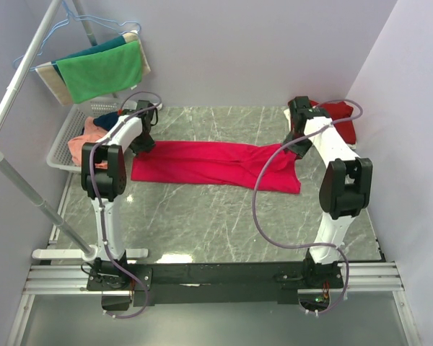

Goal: Fold and stack the t-shirts
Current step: Fold the tshirt

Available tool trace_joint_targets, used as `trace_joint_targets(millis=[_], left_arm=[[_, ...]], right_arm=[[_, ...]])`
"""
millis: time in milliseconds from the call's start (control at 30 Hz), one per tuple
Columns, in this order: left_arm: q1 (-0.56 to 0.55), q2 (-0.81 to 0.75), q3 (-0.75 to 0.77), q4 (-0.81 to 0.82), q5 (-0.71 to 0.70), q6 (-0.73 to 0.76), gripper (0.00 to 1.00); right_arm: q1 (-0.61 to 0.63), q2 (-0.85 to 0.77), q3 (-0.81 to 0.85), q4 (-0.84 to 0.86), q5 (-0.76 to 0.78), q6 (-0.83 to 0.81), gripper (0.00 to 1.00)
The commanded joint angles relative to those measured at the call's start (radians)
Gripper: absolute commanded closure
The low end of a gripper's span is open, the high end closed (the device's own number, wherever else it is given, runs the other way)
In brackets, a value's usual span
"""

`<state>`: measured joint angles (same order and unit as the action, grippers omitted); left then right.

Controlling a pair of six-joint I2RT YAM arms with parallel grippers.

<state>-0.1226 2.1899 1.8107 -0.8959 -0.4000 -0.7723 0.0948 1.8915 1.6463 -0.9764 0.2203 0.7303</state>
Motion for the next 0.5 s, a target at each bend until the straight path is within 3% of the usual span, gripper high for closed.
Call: trace_joint_targets(millis=[0,67,167,333,467], left_arm=[[0.012,0.001,0.049,0.015,0.012,0.034,0.38],[0.012,-0.025,0.044,0.041,0.009,0.041,0.29],[0.012,-0.065,0.038,0.083,0.007,0.042,0.25],[0.009,-0.150,-0.052,0.132,0.050,0.062,0.25],[0.001,-0.205,-0.178,0.167,0.104,0.083,0.27]], right_arm=[[-0.015,0.004,0.085,0.092,-0.013,-0.031,0.43],[-0.021,0.006,0.102,0.140,-0.035,-0.034,0.42],[-0.027,0.021,0.144,0.197,-0.084,-0.037,0.42],[-0.015,0.054,0.167,0.145,-0.145,-0.071,0.44],[0.028,0.015,0.028,0.123,-0.157,-0.081,0.45]])
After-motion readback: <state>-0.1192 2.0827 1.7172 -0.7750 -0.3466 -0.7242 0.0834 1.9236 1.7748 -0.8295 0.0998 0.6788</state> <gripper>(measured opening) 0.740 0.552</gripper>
